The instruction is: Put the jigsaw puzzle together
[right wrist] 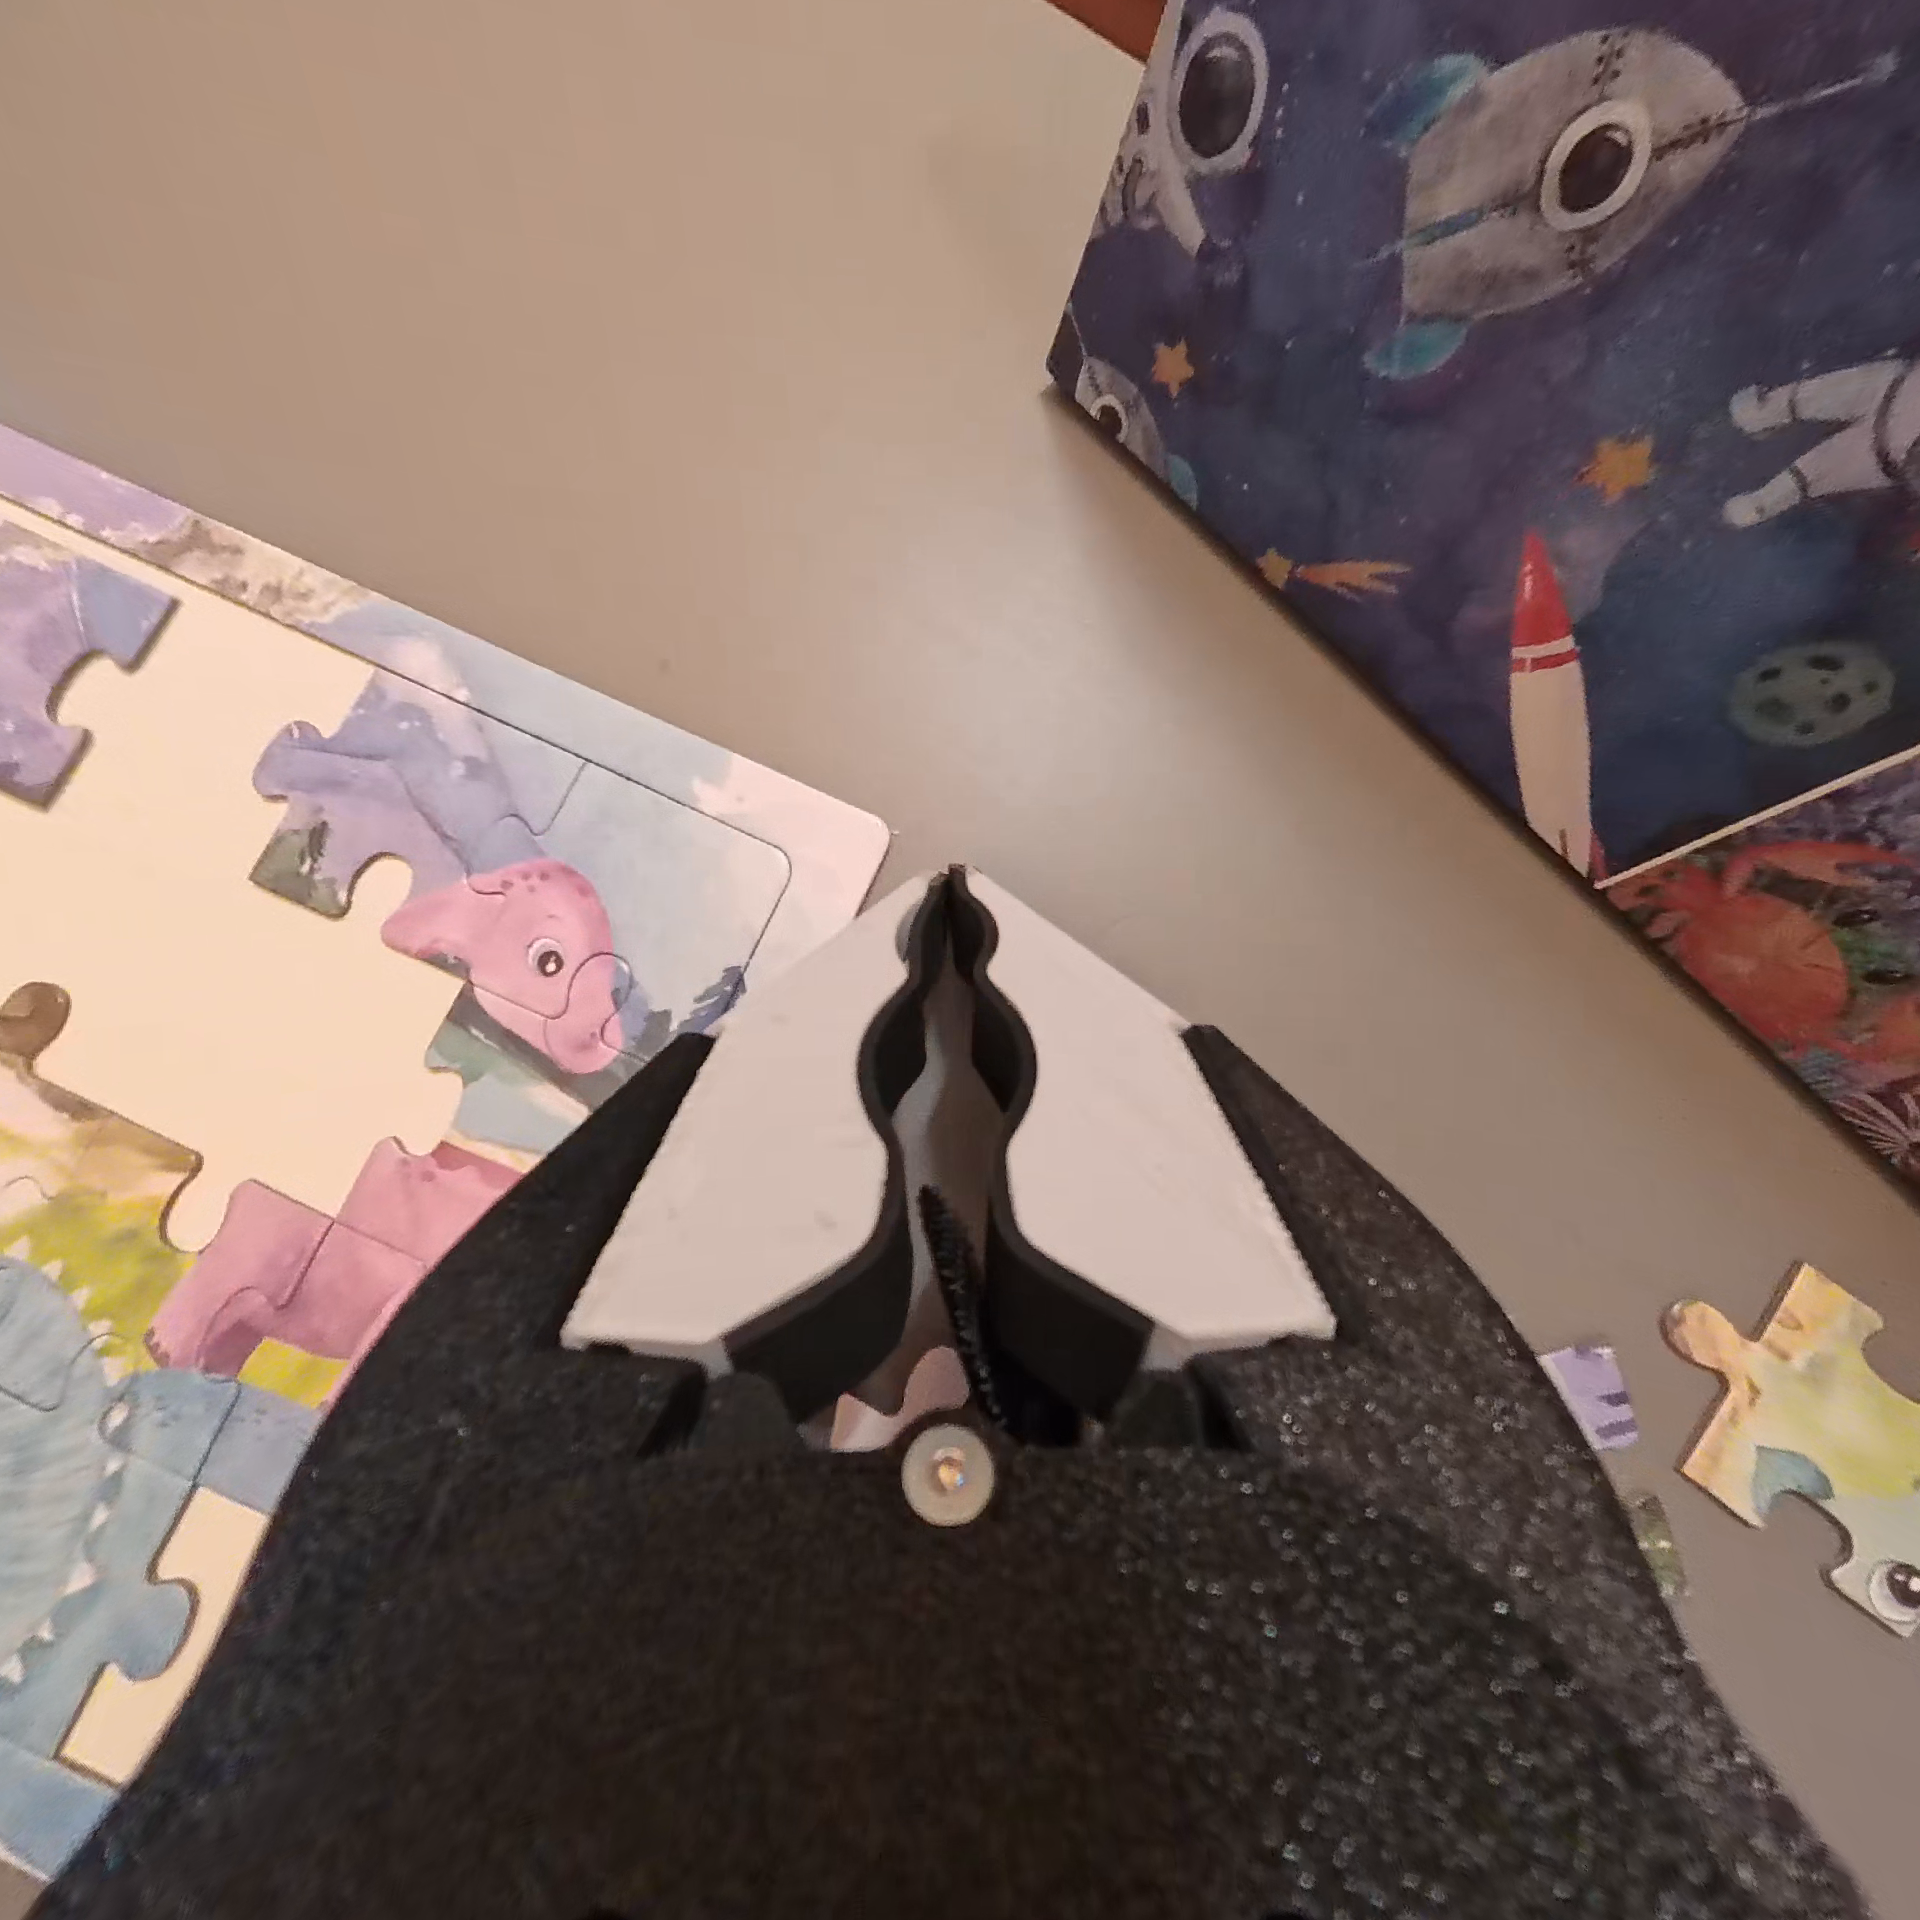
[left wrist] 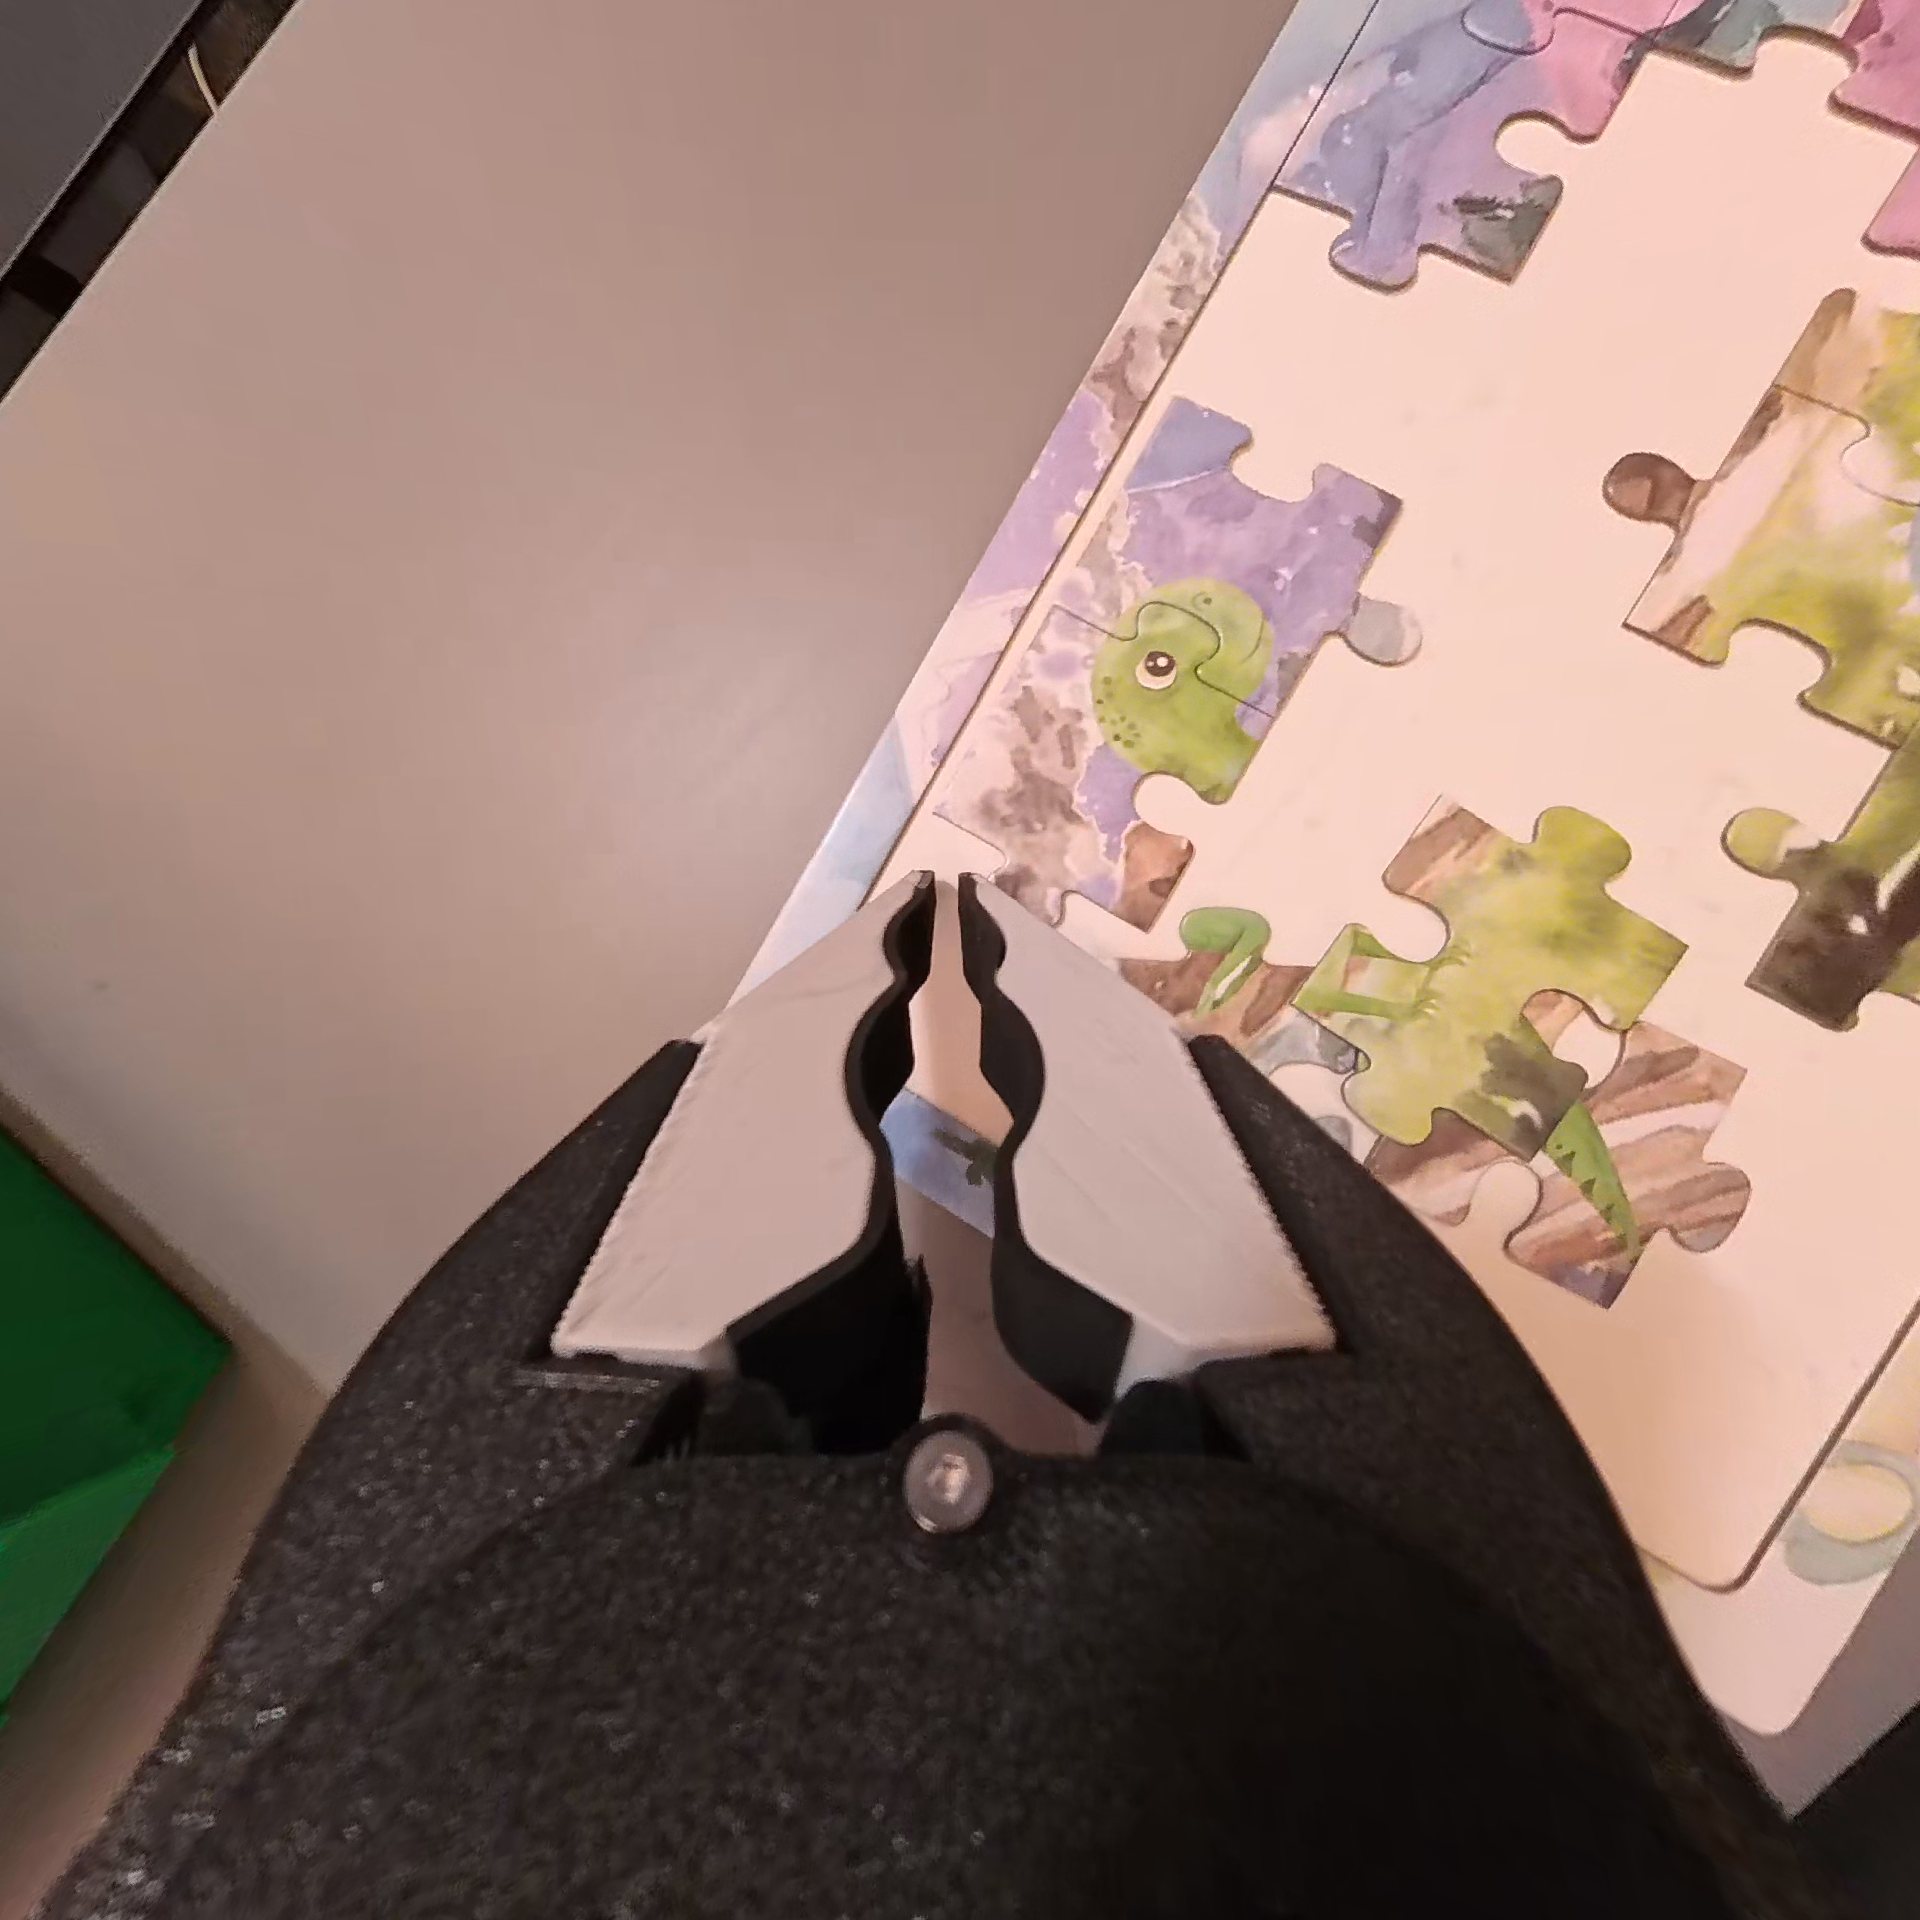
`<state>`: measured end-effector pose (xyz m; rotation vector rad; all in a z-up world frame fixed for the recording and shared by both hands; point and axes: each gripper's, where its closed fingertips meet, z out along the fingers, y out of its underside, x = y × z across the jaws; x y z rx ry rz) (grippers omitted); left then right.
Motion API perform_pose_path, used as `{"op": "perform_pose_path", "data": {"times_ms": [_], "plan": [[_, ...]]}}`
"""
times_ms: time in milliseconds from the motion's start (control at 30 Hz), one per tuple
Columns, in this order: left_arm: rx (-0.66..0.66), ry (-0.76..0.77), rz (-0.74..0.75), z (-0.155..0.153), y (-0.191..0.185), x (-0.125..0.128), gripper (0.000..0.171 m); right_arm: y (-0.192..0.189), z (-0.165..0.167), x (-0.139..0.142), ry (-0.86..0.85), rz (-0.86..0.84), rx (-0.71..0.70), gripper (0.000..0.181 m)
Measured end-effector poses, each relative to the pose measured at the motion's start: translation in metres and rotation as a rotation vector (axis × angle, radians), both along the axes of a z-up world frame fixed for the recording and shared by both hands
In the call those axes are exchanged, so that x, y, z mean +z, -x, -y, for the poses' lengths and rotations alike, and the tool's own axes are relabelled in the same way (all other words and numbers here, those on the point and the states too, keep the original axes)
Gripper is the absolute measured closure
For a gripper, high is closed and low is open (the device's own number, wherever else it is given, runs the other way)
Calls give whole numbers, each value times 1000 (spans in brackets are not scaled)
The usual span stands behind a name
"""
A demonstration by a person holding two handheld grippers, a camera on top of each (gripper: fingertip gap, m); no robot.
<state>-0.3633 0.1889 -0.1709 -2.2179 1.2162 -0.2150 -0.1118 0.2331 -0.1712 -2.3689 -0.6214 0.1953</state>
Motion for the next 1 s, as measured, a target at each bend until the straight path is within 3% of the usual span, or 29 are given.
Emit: {"op": "perform_pose_path", "data": {"times_ms": [367, 500, 600, 700, 733, 833, 1000], "plan": [[-17, -14, 8, 0, -28, 0, 169, 4, -1, 0, -7, 22, 12, 181], [-40, -30, 33, -2, -26, 5, 152, 8, -1, 3, -17, 17, 26, 181], [-161, -48, 70, 1, -24, 17, 152, 41, 7, 33, -165, -25, 194, 163], [-362, 38, 143, 25, -30, 23, 152, 102, 49, 46, -200, -121, 510, 155], [-414, 74, 153, 32, -32, 20, 152, 113, 56, 44, -203, -119, 556, 153], [-460, 69, 80, 30, -30, 1, 145, 124, 59, 33, -173, -100, 599, 153], [-430, 21, 135, 21, -36, 5, 146, 126, 63, 25, -61, -159, 601, 151]]}}
